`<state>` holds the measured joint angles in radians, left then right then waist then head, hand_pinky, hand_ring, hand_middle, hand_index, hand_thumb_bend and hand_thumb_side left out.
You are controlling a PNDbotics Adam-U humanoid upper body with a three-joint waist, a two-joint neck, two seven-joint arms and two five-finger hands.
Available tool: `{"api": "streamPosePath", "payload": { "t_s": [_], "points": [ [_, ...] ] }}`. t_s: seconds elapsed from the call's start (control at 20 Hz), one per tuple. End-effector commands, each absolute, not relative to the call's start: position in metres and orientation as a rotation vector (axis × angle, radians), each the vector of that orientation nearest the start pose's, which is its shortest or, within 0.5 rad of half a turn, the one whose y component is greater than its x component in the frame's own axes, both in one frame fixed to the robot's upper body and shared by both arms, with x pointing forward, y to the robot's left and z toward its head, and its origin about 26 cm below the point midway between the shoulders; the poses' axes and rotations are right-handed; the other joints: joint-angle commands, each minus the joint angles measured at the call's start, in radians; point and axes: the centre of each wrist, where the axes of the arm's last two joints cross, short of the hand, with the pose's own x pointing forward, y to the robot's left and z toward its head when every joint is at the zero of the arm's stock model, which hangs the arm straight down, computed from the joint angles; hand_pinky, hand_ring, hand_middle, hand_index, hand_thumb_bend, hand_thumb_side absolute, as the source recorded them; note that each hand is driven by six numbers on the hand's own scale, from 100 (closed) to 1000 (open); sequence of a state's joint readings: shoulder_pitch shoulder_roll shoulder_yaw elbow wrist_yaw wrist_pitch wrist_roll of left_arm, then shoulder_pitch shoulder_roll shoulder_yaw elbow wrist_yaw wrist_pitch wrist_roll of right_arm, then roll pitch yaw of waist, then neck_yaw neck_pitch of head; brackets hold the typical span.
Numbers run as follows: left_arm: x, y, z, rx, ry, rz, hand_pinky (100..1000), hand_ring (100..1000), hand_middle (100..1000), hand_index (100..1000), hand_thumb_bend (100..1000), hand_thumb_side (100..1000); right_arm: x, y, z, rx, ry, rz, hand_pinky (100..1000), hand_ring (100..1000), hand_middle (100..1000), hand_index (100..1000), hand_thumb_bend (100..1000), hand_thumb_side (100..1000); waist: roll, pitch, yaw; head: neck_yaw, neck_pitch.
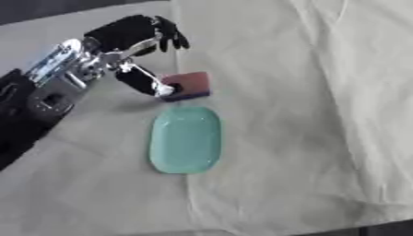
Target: Pick up objects on the table and place them in the box.
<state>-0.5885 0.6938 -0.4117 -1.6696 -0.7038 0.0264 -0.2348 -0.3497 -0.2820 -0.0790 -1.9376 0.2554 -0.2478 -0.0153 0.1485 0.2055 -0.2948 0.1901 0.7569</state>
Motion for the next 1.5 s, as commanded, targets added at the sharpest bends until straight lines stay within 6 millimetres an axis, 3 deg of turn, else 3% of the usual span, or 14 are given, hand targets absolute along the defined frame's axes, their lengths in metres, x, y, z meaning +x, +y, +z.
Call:
{"api": "streamPosePath", "payload": {
  "t_s": [0.05, 0.65, 0.9, 1.5],
  "points": [
    [0.361, 0.248, 0.200, 0.961, -1.687, -1.579, 425, 574, 618, 781, 430, 370, 0.312, -0.268, 0.214, -0.456, -2.533, 0.479, 396, 606, 857, 856, 100, 477, -0.005, -0.011, -0.005, 0.002, -0.001],
    [0.366, 0.251, 0.187, 0.939, -1.659, -1.561, 424, 574, 618, 781, 403, 397, 0.312, -0.263, 0.219, -0.442, -2.559, 0.481, 396, 605, 856, 855, 100, 479, 0.002, -0.004, -0.034, -0.009, 0.000],
    [0.367, 0.250, 0.185, 0.934, -1.657, -1.563, 424, 529, 617, 780, 415, 417, 0.312, -0.263, 0.220, -0.440, -2.562, 0.483, 396, 605, 855, 855, 100, 479, 0.005, -0.003, -0.037, -0.011, 0.000],
    [0.370, 0.243, 0.188, 0.922, -1.675, -1.584, 431, 533, 621, 782, 386, 398, 0.312, -0.262, 0.222, -0.433, -2.568, 0.493, 396, 605, 853, 856, 100, 479, 0.013, 0.001, -0.043, -0.009, -0.002]
  ]
}}
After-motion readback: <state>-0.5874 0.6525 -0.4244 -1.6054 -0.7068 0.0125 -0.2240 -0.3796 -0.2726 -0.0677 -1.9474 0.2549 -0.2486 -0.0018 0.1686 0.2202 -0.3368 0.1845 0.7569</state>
